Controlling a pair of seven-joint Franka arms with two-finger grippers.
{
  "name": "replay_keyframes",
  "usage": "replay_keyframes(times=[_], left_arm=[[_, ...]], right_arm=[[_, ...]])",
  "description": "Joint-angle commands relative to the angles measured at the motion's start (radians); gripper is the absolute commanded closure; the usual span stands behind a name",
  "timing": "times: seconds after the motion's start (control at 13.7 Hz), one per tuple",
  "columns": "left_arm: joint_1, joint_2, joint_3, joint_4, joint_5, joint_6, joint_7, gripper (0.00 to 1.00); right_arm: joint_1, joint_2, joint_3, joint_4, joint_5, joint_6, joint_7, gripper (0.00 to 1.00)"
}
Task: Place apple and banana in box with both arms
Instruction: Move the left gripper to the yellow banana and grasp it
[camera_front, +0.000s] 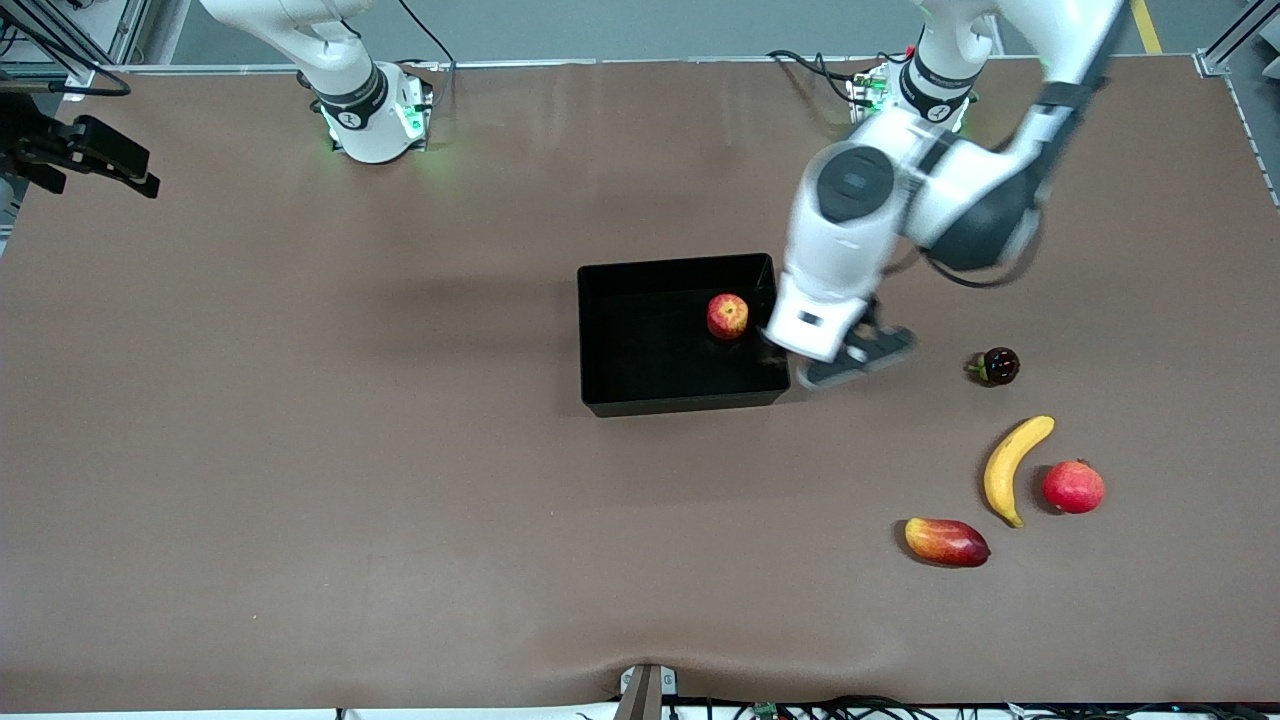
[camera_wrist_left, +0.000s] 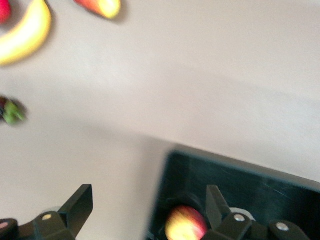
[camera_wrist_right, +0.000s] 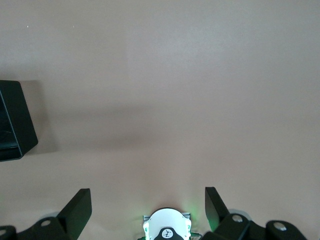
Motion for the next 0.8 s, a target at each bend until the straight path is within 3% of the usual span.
replay_keyframes(times=[0.0,0.29,0.73], left_arm=[[0.130,0.029,-0.011,0.018,-0.020,-0.018,0.219,0.00],[0.261,0.081,-0.006,0.018,0.007,0.006,0.403,0.00],[0.422,0.211,-0.004,0.009,0.032,0.150,0.707,0.00]], right_arm=[[0.001,0.015,-0.006,0.035,-0.025,-0.009,-0.007,0.00],[-0.002,0.015,-0.009,0.035,-0.028,-0.017,-0.007,0.00],[-0.002,0.015,-0.009,0.032,-0.030,-0.020,-0.007,0.00]])
